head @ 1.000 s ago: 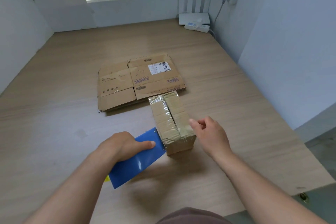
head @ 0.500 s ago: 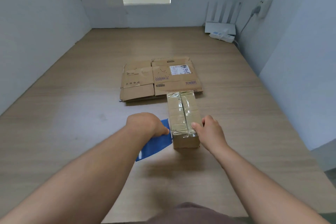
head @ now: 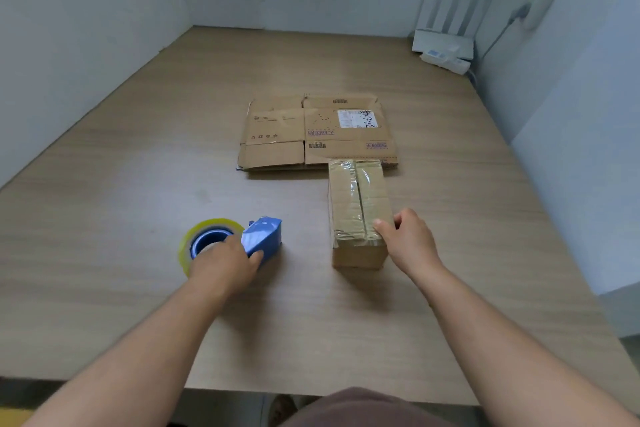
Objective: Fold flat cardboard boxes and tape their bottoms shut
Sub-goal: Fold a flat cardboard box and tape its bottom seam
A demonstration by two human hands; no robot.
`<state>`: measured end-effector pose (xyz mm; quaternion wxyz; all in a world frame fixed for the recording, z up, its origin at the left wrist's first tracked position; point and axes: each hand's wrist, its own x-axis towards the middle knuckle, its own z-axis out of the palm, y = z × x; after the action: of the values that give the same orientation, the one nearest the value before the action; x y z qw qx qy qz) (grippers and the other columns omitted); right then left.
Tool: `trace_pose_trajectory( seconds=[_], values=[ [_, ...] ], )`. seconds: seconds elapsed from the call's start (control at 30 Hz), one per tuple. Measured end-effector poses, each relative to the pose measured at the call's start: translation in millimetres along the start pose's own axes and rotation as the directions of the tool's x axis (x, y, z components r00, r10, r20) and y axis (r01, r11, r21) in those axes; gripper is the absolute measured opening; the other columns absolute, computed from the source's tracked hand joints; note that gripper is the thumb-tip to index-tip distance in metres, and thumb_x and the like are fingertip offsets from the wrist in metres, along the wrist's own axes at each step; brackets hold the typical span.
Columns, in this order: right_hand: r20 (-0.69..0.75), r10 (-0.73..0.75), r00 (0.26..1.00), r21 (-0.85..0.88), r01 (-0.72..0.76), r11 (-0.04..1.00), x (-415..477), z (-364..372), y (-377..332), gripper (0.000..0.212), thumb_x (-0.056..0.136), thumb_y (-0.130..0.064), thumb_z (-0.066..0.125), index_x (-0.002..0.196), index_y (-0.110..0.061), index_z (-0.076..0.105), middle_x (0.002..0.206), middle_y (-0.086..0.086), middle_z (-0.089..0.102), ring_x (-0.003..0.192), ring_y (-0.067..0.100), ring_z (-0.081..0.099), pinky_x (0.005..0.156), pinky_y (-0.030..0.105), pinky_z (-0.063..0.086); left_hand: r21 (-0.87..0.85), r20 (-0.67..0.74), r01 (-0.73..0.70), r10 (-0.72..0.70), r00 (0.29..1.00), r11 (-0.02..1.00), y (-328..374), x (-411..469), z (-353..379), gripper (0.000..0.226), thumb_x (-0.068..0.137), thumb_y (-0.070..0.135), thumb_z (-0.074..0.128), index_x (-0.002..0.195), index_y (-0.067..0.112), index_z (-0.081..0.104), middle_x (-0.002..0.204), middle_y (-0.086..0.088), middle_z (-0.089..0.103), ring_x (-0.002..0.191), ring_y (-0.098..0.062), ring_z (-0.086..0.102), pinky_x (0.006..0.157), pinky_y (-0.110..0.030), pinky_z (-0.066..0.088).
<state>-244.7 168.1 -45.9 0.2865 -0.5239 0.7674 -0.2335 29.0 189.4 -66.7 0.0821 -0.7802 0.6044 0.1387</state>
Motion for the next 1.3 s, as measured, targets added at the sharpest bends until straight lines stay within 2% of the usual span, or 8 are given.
trace_pose_trajectory(
  seconds=[0.23,0.37,0.63,0.73,0.83,1.0,1.1,1.3],
  values=[
    [-0.004,-0.009,1.0,0.025,0.009,1.0,2,0,2,0.027,0.088,-0.036,0.06,0.086,-0.011,0.05,0.09,0.006,0.059,0.083,0.026,0.052,0.063,0.032,0.031,-0.089,-0.156,-0.046,0.032,0.987,0.995,7,-11,5,0.053,0.095,0.05,0.043,0.126,0.008,0.045,0.126,-0.011,0.057,0.109,-0.028,0.055,0.086,-0.036,0.041],
    [-0.014,0.0,1.0,0.037,0.0,0.999,2,0,3,0.027,0.087,-0.037,0.06,0.086,-0.012,0.05,0.091,0.005,0.059,0.085,0.026,0.052,0.064,0.031,0.031,-0.54,-0.232,-0.304,0.207,0.95,0.785,67,-29,-5,0.066,0.1,0.045,0.035,0.153,0.012,0.013,0.159,-0.003,0.02,0.145,-0.018,0.019,0.114,-0.025,0.013],
    [-0.008,-0.059,0.998,0.031,0.059,0.998,-1,4,10,0.023,0.093,-0.036,0.052,0.09,-0.013,0.049,0.097,0.005,0.055,0.096,0.026,0.05,0.073,0.031,0.034,-0.889,0.203,0.08,0.23,0.952,0.451,128,-45,11,0.061,0.1,0.053,0.02,0.151,0.021,0.026,0.155,0.003,0.029,0.143,-0.016,0.026,0.114,-0.031,0.02],
    [0.027,-0.021,0.999,0.096,0.018,0.995,-1,3,11,0.024,0.096,-0.037,0.046,0.097,-0.014,0.052,0.102,0.005,0.058,0.103,0.027,0.053,0.075,0.031,0.036,-0.913,0.074,-0.008,0.185,0.98,0.407,127,-44,2,0.063,0.099,0.054,0.021,0.154,0.025,0.007,0.159,0.007,0.017,0.145,-0.013,0.016,0.114,-0.028,0.014],
    [-0.018,0.008,1.0,0.113,-0.006,0.994,-1,5,5,0.05,0.093,-0.05,0.044,0.123,-0.01,0.05,0.119,0.009,0.058,0.114,0.027,0.051,0.09,0.035,0.041,-0.904,-0.103,-0.204,0.27,0.957,0.375,132,-33,-11,0.048,0.101,0.047,0.023,0.148,0.036,0.022,0.145,0.015,0.04,0.136,-0.008,0.036,0.108,-0.026,0.028],
    [-0.052,-0.052,0.997,-0.131,0.045,0.99,-6,15,-6,0.074,0.081,-0.066,0.053,0.129,-0.011,0.041,0.128,0.01,0.048,0.123,0.029,0.041,0.096,0.038,0.037,-0.796,-0.059,-0.214,0.279,0.958,0.566,140,-25,4,0.063,0.103,0.038,0.028,0.153,0.02,-0.006,0.151,0.001,0.037,0.133,-0.019,0.042,0.097,-0.025,0.033],
    [-0.044,-0.115,0.992,-0.057,0.112,0.992,-4,17,4,0.057,0.088,-0.049,0.058,0.126,-0.009,0.044,0.125,0.01,0.049,0.121,0.028,0.042,0.094,0.035,0.035,-0.78,-0.058,-0.216,0.276,0.959,0.587,133,-24,17,0.062,0.102,0.041,0.027,0.151,0.031,-0.011,0.151,0.003,0.036,0.131,-0.021,0.044,0.092,-0.023,0.031],
    [-0.016,-0.153,0.988,0.152,0.154,0.976,8,3,13,0.018,0.095,-0.023,0.051,0.107,-0.011,0.059,0.108,0.006,0.062,0.102,0.024,0.055,0.08,0.029,0.039,-0.904,-0.036,-0.166,0.317,0.948,0.395,120,-18,13,0.054,0.103,0.038,0.031,0.149,0.043,0.004,0.148,0.015,0.032,0.128,-0.001,0.034,0.108,-0.022,0.027]
  ],
)
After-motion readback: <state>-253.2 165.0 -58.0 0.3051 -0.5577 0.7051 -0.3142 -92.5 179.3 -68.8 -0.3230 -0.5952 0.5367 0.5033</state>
